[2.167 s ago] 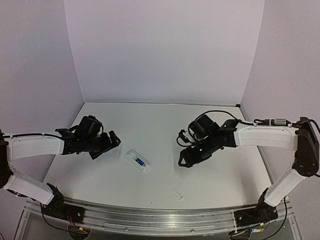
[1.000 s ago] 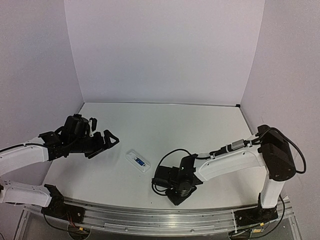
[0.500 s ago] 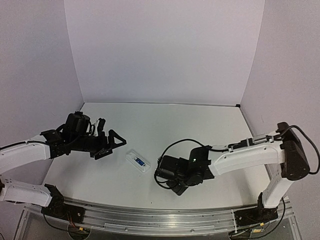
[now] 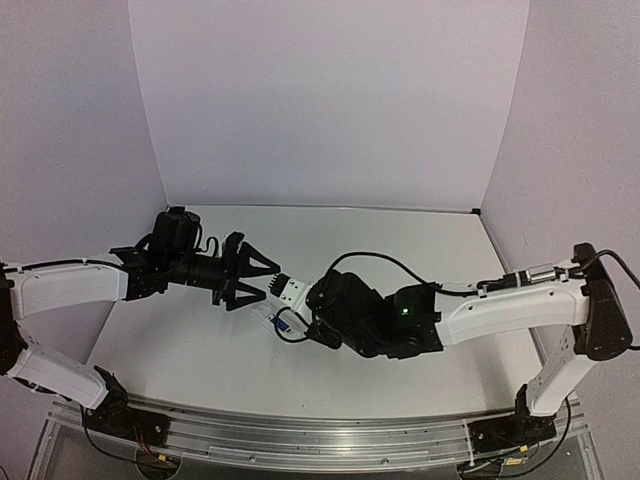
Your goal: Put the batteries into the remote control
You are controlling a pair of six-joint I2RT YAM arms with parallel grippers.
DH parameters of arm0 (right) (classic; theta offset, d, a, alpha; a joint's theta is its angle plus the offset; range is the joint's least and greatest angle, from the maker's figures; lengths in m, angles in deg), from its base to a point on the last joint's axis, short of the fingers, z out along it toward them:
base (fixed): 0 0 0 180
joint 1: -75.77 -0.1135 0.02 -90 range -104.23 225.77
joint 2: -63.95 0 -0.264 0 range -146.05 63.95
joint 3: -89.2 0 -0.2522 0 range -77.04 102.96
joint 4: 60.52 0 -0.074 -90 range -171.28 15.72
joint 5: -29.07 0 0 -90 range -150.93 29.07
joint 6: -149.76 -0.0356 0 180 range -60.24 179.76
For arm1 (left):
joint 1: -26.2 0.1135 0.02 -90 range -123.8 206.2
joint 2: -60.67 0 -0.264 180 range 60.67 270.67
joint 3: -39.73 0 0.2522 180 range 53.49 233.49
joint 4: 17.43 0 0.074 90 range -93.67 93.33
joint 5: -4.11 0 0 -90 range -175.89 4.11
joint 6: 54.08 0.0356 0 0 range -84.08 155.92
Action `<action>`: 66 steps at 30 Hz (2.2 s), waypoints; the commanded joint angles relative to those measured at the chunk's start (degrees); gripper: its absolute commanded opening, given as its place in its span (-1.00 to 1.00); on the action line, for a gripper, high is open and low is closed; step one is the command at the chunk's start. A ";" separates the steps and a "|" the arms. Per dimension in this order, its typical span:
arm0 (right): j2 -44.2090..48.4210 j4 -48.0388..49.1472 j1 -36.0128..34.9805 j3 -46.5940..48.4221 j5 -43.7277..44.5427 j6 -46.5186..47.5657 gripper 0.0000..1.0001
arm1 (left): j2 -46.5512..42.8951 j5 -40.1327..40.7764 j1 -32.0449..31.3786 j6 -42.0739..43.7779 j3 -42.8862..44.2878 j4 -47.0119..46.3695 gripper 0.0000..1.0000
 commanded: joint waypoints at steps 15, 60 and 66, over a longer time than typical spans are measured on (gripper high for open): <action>-8.18 6.75 -0.19 11.51 3.22 4.72 -1.00 | -3.28 1.80 -0.93 -9.59 0.94 -5.54 0.05; 15.68 -13.51 1.61 -0.67 -31.93 -2.52 0.26 | 1.24 -22.42 -0.88 30.47 6.30 0.36 -1.00; 10.03 -13.35 2.49 4.08 -27.56 -3.06 0.16 | 2.91 -24.68 -0.97 28.84 5.08 -3.01 -1.00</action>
